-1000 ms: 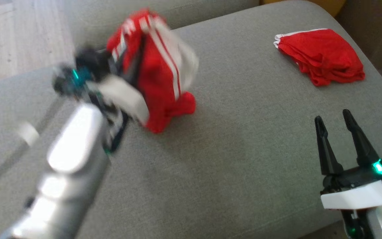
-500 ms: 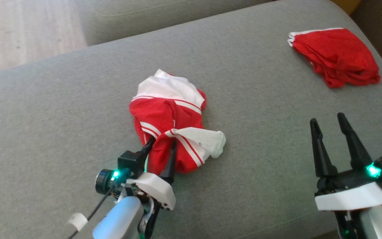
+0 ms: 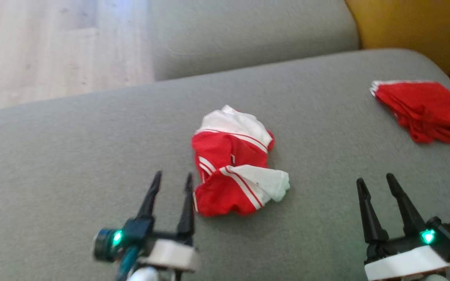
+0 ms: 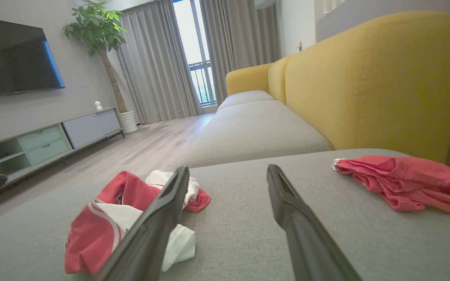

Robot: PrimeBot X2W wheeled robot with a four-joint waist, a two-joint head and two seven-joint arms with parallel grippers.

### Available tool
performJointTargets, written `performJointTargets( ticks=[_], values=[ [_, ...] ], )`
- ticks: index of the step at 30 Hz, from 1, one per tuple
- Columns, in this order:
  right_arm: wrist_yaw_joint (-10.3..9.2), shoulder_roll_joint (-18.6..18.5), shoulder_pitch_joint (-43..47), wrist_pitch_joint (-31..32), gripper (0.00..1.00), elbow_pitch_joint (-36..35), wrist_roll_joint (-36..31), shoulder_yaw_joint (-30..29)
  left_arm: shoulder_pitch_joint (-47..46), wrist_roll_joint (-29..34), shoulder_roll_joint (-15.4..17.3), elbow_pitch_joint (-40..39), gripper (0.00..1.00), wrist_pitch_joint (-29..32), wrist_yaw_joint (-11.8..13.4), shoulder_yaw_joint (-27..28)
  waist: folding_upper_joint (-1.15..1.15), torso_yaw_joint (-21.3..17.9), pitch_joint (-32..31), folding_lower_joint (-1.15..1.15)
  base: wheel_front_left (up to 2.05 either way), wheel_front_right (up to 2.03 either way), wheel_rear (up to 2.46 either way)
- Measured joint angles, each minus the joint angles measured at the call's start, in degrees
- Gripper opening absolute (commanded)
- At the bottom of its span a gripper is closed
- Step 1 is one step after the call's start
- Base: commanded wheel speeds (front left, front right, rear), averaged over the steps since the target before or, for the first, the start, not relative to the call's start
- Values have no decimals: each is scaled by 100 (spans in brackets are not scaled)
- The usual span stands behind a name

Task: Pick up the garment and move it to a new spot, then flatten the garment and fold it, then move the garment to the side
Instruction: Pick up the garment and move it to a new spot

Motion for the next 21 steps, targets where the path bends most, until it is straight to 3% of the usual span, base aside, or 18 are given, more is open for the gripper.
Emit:
performJointTargets(
  ticks=[8,15,21],
  values=[
    [1,164,308,0,100,66,-152,-169,1211,646,103,-1027,100,-1,-20,568,0,343,-363,0,0,0,0],
    [1,338,815,1,100,53,-296,-413,2106,913,26,-1165,100,-1,-158,902,0,513,-614,0,0,0,0],
    [1,348,917,1,100,52,-345,-356,2221,1205,-44,-1234,100,-1,-288,998,0,550,-641,1,0,0,0]
  ],
)
